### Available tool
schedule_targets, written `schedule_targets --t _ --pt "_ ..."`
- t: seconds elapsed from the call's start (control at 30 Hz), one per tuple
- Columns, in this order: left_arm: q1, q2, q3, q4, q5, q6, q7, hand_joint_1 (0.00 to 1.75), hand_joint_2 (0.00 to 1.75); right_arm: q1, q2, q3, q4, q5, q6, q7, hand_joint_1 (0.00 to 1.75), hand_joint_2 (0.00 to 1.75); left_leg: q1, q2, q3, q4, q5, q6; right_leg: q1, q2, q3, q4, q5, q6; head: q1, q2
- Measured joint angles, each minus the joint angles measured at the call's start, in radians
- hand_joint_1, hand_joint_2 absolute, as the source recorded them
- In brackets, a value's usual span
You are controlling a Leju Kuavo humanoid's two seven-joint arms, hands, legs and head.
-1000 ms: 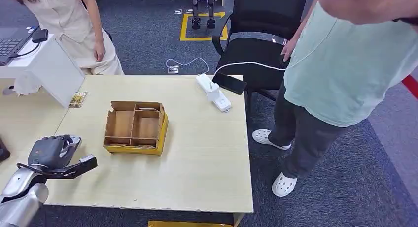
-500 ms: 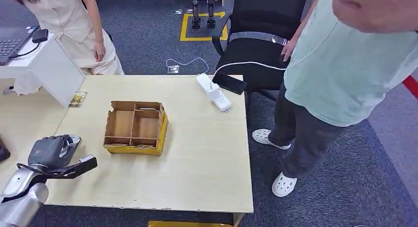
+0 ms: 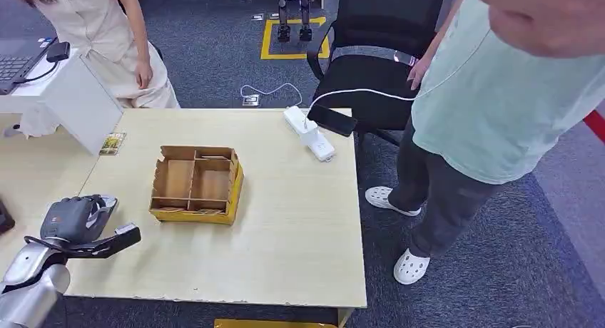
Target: Pass the card to the sensor for recognition and then transmit it.
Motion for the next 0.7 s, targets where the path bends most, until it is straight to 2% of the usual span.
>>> schedule_targets --t 0.7 --pt "0.0 0.0 0.0 0.0 0.0 0.0 0.0 1.75 1.75 0.0 0.0 0.0 0.0 0.0 0.0 0.0 0.0 1.75 0.0 0.0 0.0 0.0 0.0 0.0 0.0 0.0 0.0 0.0 0.0 0.0 0.0 0.0"
